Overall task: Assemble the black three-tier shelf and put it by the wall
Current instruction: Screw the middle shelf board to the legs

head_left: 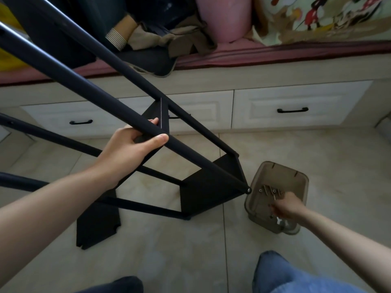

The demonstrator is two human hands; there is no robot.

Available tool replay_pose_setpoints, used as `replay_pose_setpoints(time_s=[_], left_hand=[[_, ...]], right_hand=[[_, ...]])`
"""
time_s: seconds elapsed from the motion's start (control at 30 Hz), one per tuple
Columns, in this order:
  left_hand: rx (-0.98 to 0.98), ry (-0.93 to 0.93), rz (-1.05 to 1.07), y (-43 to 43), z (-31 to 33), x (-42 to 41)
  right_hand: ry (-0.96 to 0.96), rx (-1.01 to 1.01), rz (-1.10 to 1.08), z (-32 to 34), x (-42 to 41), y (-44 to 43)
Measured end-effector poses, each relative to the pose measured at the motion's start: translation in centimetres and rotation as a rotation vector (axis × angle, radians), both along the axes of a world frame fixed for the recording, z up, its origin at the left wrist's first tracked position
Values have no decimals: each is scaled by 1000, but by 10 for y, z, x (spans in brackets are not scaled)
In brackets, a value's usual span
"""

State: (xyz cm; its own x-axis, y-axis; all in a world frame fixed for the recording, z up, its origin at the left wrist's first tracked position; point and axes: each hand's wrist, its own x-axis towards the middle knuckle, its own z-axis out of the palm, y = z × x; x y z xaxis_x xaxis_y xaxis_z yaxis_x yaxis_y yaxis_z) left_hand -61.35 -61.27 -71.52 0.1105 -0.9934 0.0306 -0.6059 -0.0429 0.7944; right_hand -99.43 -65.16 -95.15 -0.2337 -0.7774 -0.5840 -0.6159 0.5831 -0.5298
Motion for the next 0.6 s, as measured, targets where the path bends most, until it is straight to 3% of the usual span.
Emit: replay_pose_setpoints(time_s=[0.07, 0.2, 0.6], left_hand=[[-6, -11, 0, -1, -1, -2], [-2, 0, -9, -3, -3, -4], [-11, 12, -28, -1, 1, -14]], right_hand=[[135, 19, 161, -16, 2, 4], [203, 38, 347, -45, 15, 5], [109, 280, 670, -54, 27, 34]])
